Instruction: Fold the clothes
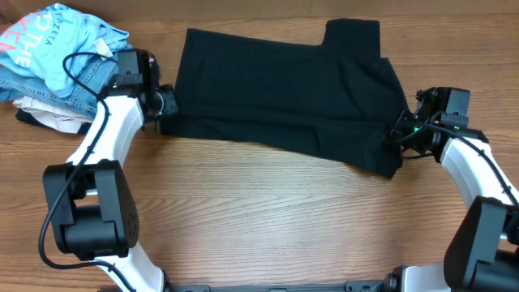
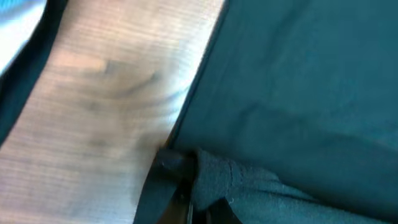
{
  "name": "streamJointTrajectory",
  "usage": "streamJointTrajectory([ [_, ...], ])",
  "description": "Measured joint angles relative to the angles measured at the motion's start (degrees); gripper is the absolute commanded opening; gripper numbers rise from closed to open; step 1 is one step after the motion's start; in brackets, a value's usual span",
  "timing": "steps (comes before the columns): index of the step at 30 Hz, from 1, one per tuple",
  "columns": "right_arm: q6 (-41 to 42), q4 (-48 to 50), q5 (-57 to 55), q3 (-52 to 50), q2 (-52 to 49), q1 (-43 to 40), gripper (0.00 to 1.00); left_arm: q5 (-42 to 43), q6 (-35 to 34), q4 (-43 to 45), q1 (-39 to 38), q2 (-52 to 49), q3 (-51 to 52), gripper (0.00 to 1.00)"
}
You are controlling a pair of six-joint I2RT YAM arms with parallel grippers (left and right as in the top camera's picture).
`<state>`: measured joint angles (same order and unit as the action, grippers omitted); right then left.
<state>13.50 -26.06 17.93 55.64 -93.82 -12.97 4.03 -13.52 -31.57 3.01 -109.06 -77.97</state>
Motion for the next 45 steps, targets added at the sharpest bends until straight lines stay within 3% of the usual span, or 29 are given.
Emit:
streamJointTrajectory([
  [1, 0.02, 0.15, -0.39, 0.0, -0.22, 0.0, 0.04, -0.11, 0.2, 1.27, -0.55, 0.0, 0.0, 0.33],
  [2, -0.02, 0.26, -0.79, 0.0, -0.31, -0.02, 0.04, -0.39, 0.63, 2.99, -1.42, 0.0, 0.0, 0.7],
  [3, 0.0, 0.39, -1.01, 0.0, -0.33, -0.02, 0.04, -0.68, 0.83, 4.02, -2.14, 0.0, 0.0, 0.91],
  [4, 0.02, 0.5, -1.4, 0.0, -0.33, -0.02, 0.08, -1.16, 1.07, 5.14, -2.82, 0.0, 0.0, 1.0],
  [5, -0.02, 0.57, -1.7, 0.0, -0.33, -0.07, 0.4, -1.92, 1.33, 5.86, -3.65, 0.0, 0.0, 1.0],
  [6, 0.04, 0.81, -1.86, 0.0, -0.33, -0.07, 0.55, -2.58, 1.38, 5.9, -4.17, 0.0, 0.0, 1.0],
  [10, 0.0, 1.64, -2.34, 0.0, -0.33, -0.11, 0.8, -6.27, 1.53, 5.49, -4.55, 0.0, 0.0, 1.0],
  [14, -0.7, 0.76, -2.47, 1.16, -0.33, -0.11, 0.89, -7.37, 1.99, 3.89, -2.86, 0.0, 0.0, 1.0],
  [17, -1.73, -6.14, -2.47, 7.1, -0.66, -0.11, 1.0, -7.74, 4.31, -1.51, -2.51, -0.04, -1.07, 1.0],
  [21, -6.6, -21.46, -2.36, 23.04, -1.07, 0.42, 1.0, -7.06, 8.24, -15.61, -2.54, -0.9, -12.52, 1.0],
  [24, -9.44, -28.7, -2.27, 35.3, -1.16, 2.34, 1.0, -3.48, 9.92, -23.67, -2.54, -0.98, -29.07, 1.0],
  [26, -10.73, -28.44, -2.4, 38.77, -1.14, 3.61, 1.0, -0.52, 10.69, -22.69, -2.54, -0.76, -34.82, 1.0],
  [31, -12.63, -23.21, -3.21, 39.01, -3.23, 4.09, 1.0, 1.97, 10.75, -16.44, -3.39, -3.5, -36.76, 1.0],
  [38, -15.89, -18.64, -4.9, 42.25, -19.85, 6.84, 1.0, 3.52, 10.8, -16.31, -6.47, -30.6, -58.62, 1.0],
  [45, -16.52, -12.81, -5.18, 43.45, -25.44, 10.95, 1.0, 1.29, 12.92, -7.13, -10.8, -40.39, -61.31, 1.0],
])
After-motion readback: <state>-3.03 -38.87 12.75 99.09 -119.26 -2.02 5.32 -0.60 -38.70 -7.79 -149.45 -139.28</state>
